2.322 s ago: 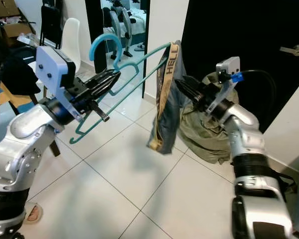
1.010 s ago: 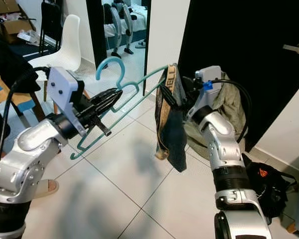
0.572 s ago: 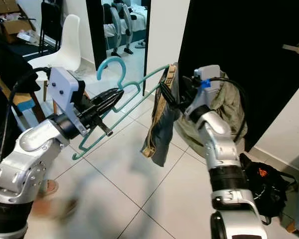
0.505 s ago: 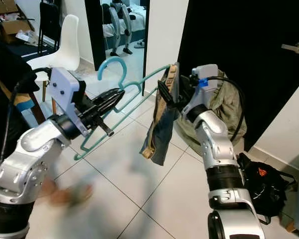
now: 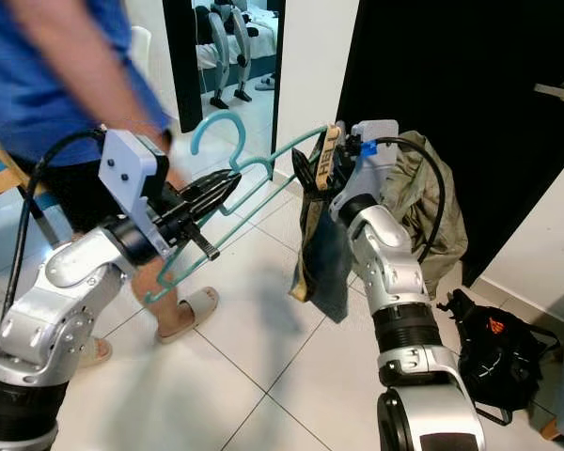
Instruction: Hang hanger
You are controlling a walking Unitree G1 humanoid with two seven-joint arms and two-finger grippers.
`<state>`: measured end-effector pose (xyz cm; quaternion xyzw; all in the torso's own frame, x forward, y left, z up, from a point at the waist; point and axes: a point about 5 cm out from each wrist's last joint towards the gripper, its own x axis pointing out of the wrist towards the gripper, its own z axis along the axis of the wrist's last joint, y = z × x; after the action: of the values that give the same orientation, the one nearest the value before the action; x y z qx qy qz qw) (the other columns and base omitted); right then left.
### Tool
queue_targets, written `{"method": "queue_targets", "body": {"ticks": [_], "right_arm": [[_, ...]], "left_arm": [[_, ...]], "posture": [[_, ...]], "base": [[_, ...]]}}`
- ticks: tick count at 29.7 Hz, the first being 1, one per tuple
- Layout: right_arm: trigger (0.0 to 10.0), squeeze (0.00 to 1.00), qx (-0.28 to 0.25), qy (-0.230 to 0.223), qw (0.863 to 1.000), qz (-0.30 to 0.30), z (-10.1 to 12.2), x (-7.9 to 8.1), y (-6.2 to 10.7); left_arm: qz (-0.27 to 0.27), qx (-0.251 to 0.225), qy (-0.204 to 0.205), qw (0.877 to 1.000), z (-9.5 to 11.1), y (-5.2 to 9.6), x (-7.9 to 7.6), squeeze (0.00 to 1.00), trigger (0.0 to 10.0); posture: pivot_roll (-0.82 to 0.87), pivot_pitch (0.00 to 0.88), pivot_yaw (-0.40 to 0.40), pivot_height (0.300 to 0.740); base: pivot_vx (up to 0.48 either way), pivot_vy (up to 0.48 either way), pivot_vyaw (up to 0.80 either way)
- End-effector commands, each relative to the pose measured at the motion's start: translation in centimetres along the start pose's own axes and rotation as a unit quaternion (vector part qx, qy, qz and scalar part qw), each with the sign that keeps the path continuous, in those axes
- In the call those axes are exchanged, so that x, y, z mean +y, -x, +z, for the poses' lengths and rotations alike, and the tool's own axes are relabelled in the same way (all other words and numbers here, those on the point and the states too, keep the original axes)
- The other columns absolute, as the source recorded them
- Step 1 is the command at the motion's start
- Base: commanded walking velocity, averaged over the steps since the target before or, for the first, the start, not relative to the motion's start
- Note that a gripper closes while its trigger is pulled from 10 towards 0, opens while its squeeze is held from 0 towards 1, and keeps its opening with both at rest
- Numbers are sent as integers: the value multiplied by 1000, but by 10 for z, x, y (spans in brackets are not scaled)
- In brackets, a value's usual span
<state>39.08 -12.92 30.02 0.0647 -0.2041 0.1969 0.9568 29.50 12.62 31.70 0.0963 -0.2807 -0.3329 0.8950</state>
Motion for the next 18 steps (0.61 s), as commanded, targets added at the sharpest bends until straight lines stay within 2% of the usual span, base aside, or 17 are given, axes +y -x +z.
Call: {"method": "queue_targets", "body": {"ticks": [1,12,13,14,15,16,18], "right_arm": [[10000,0,-1,23,1000,-13,3,-7,0],[10000,0,4,54,998,-24,3,-17,1],[7529,0,5,55,998,-24,3,-18,1],[7529,0,5,55,998,-24,3,-18,1],[627,0,4,55,998,-23,3,-18,1],[0,0,3,54,998,-22,4,-19,1],[0,0,2,52,998,-20,4,-19,1]], "left_arm": [[-11,-20,-2,1000,7,-1,-6,0,10000],[-9,-25,2,1000,9,-1,-6,0,10000],[-9,-25,2,1000,9,-1,-5,0,10000],[-9,-25,2,1000,9,-1,-5,0,10000],[-9,-25,2,1000,9,-1,-5,0,10000],[-8,-26,2,1000,9,-1,-5,0,10000],[-8,-26,2,1000,9,-1,-5,0,10000]], "posture": [[4,194,-129,740],[4,192,-130,740],[4,192,-130,740],[4,192,-130,740],[4,192,-130,740],[4,192,-130,740],[4,191,-129,740]], "base": [[0,0,0],[0,0,0],[0,0,0],[0,0,0],[0,0,0],[0,0,0],[0,0,0]]}}
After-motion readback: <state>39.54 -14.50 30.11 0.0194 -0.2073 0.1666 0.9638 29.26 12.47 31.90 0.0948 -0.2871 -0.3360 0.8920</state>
